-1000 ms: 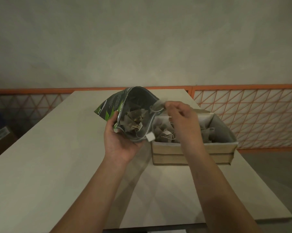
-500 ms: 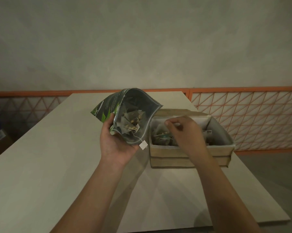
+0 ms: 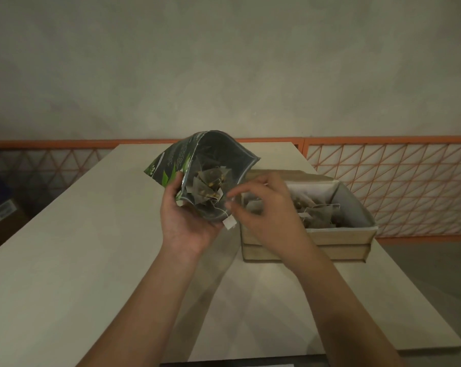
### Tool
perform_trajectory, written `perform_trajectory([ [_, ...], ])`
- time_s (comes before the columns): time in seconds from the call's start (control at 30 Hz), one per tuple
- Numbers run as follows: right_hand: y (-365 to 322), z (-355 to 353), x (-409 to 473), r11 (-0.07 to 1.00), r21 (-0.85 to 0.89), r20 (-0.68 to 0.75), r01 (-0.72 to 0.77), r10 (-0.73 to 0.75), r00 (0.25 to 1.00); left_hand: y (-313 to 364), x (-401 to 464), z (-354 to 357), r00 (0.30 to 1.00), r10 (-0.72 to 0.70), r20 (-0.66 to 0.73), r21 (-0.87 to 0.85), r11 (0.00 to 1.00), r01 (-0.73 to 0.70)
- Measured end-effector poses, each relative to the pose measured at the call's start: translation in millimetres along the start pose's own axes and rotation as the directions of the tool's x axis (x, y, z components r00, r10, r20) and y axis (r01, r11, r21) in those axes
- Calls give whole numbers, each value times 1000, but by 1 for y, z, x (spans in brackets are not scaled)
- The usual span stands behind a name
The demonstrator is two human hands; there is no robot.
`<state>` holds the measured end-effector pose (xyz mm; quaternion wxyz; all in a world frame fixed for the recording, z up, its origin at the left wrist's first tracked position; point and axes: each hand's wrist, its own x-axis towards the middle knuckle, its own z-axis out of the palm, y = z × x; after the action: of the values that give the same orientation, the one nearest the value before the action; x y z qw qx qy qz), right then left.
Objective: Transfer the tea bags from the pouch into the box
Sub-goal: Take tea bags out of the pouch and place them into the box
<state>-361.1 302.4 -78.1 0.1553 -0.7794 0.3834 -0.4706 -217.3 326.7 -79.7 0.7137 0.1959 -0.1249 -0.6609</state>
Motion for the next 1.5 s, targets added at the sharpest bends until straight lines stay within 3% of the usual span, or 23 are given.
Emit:
perform_trajectory([
  [0.23,-14,31,7,968,-208,-20,-138,137,990,-6,-3,1,999,-32,-38,20,999,33],
  [0.4,-13,46,7,929,-340,-162,-147,96,982,-6,-5,5,999,-29,-40,6,1000,29],
  [0.5,-7,43,6,962,-213,-146,-169,139,979,-4,-4,4,1000,-18,-22,28,999,18],
  [0.57,-4,35,9,983,-20,-165,-181,175,971,-2,-2,2,1000,-2,-15,30,1000,3],
  [0.7,-10,12,15,906,355,-162,-231,303,939,-2,-1,-1,1000,4,-9,24,1000,-4],
  [0.97,0,-25,8,789,579,-224,-208,399,889,-5,1,-4,1000,5,-25,-67,998,-7],
  [1.03,12,-33,8,804,542,-211,-245,412,886,-5,2,-6,1000,6,-30,-84,996,-8],
  [1.17,35,-32,5,897,280,-149,-341,392,908,-5,3,-8,1000,4,-11,-113,994,-5],
  [1.23,43,-29,3,942,115,-91,-314,325,941,-5,5,-8,1000,4,-10,-110,994,-6],
  [1.37,46,-26,0,942,-299,196,-154,219,956,-6,4,-7,1000,-10,-13,-97,995,9],
  [1.5,46,-23,3,952,-282,217,-122,187,958,-5,3,-5,1000,-15,-7,-78,997,15],
])
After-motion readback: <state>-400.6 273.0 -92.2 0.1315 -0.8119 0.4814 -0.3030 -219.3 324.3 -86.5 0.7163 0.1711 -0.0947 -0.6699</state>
